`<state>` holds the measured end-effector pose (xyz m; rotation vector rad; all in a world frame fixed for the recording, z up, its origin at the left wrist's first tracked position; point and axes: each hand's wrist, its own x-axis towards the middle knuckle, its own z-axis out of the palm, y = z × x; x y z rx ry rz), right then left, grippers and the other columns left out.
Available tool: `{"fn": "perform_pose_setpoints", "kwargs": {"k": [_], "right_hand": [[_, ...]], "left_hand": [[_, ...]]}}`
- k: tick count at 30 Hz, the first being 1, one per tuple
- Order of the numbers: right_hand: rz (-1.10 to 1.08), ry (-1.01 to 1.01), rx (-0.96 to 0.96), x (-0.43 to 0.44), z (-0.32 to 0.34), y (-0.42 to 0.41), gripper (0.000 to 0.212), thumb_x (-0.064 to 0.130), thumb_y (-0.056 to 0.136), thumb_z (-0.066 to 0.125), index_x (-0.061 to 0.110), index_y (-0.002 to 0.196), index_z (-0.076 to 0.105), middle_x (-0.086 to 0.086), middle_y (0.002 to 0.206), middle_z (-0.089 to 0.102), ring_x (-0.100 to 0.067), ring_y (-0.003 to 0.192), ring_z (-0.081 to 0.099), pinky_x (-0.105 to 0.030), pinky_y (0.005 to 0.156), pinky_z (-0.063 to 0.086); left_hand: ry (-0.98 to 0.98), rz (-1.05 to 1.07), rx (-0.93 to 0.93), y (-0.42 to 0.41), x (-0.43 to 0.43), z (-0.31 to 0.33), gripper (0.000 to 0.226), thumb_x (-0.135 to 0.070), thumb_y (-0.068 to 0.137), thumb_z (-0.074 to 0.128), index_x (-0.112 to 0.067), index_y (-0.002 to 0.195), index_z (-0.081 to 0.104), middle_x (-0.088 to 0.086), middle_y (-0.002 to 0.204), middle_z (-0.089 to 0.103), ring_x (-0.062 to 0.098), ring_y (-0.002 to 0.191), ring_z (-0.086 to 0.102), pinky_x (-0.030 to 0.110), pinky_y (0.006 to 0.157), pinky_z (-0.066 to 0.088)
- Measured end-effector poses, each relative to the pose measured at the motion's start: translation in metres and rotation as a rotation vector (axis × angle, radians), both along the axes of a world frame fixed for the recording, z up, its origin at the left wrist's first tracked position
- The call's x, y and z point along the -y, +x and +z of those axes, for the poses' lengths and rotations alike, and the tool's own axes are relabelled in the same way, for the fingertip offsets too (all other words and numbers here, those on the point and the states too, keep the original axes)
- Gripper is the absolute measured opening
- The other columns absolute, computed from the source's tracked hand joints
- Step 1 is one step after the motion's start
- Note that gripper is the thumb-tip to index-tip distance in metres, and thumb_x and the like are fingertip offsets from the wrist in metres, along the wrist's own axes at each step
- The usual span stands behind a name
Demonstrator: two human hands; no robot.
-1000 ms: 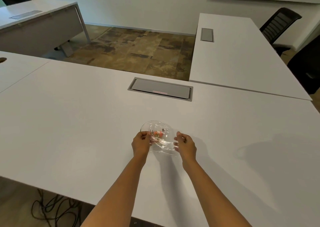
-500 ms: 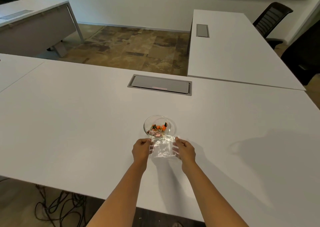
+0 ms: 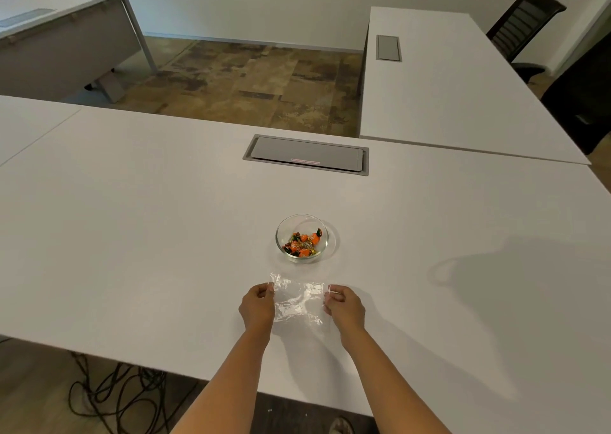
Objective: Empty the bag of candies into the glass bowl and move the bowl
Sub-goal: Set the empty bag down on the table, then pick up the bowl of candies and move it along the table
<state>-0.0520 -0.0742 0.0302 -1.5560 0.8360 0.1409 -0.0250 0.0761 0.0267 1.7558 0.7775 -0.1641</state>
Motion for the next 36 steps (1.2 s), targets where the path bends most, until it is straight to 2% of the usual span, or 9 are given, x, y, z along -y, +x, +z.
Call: {"fn": "perform_pose_setpoints", "kwargs": {"k": [3,7,11,14,17,23,27,30,36], "right_hand": [[0.082,-0.165,0.013,-0.005,-0.003,0.0,0.029,-0.003,0.086,0.055,0.004,0.113,0.061,-0.012,0.103,0.066,-0.029,0.097,0.063,-0.039,0.092,0.053],[0.179,-0.365,0.051,-0.008,-0.005,0.0,0.031,-0.001,0.086,0.057,0.007,0.116,0.06,-0.013,0.111,0.064,-0.025,0.099,0.062,-0.031,0.092,0.051],[0.278,-0.452,0.048,-0.007,-0.007,-0.002,0.037,0.001,0.085,0.059,0.007,0.122,0.055,-0.011,0.117,0.057,-0.023,0.098,0.061,-0.025,0.087,0.048],[0.303,-0.475,0.031,-0.006,-0.005,-0.005,0.044,0.005,0.086,0.061,0.007,0.128,0.05,-0.01,0.12,0.054,-0.024,0.104,0.058,-0.028,0.092,0.049],[0.31,-0.503,0.077,-0.004,0.0,-0.005,0.049,0.01,0.085,0.063,0.013,0.131,0.046,-0.007,0.121,0.053,-0.023,0.109,0.055,-0.033,0.095,0.05],[0.256,-0.423,0.268,0.006,0.023,0.028,0.057,0.011,0.081,0.069,0.018,0.132,0.044,-0.005,0.121,0.051,-0.022,0.111,0.052,-0.031,0.092,0.05],[0.426,-0.422,0.226,0.015,0.029,0.06,0.085,0.016,0.075,0.076,0.017,0.144,0.026,-0.008,0.144,0.034,-0.025,0.134,0.031,-0.038,0.11,0.033],[0.577,-0.409,0.129,0.021,0.029,0.079,0.107,0.023,0.07,0.081,0.016,0.148,0.009,-0.008,0.156,0.015,-0.028,0.144,0.013,-0.043,0.118,0.016],[0.66,-0.337,0.117,0.022,0.025,0.094,0.116,0.024,0.065,0.084,0.016,0.148,0.003,-0.007,0.158,0.012,-0.027,0.146,0.013,-0.049,0.119,0.019]], "left_hand": [[0.021,-0.009,-0.01,0.002,-0.001,-0.005,0.022,-0.015,0.091,0.056,-0.007,0.107,0.068,0.014,0.109,0.069,0.021,0.088,0.055,0.028,0.079,0.044],[0.046,-0.016,-0.008,0.002,-0.001,-0.01,0.021,-0.009,0.087,0.059,-0.007,0.104,0.071,0.013,0.105,0.071,0.018,0.085,0.056,0.026,0.079,0.044],[0.065,-0.045,0.01,0.0,-0.002,-0.011,0.028,-0.005,0.085,0.062,-0.006,0.113,0.068,0.015,0.106,0.07,0.019,0.087,0.057,0.026,0.084,0.045],[0.114,-0.082,0.042,-0.003,-0.002,-0.008,0.037,-0.008,0.085,0.065,-0.007,0.121,0.062,0.016,0.113,0.064,0.026,0.099,0.06,0.032,0.092,0.046],[0.126,-0.047,0.093,-0.003,-0.001,-0.002,0.038,-0.015,0.086,0.064,-0.007,0.123,0.06,0.017,0.119,0.059,0.029,0.106,0.058,0.033,0.091,0.046],[0.105,-0.06,0.211,0.028,0.002,0.017,0.034,-0.027,0.093,0.053,-0.011,0.122,0.06,0.015,0.123,0.06,0.019,0.099,0.058,0.029,0.087,0.044],[0.103,-0.148,0.261,0.056,0.009,0.029,0.041,-0.033,0.096,0.045,-0.012,0.13,0.053,0.012,0.134,0.055,0.022,0.115,0.056,0.027,0.091,0.039],[0.063,-0.199,0.246,0.074,0.014,0.032,0.048,-0.038,0.096,0.041,-0.012,0.137,0.045,0.011,0.141,0.05,0.026,0.127,0.049,0.034,0.101,0.039],[0.022,-0.259,0.183,0.092,0.024,0.028,0.05,-0.039,0.098,0.034,-0.013,0.14,0.041,0.01,0.147,0.044,0.029,0.134,0.042,0.042,0.11,0.035]]}}
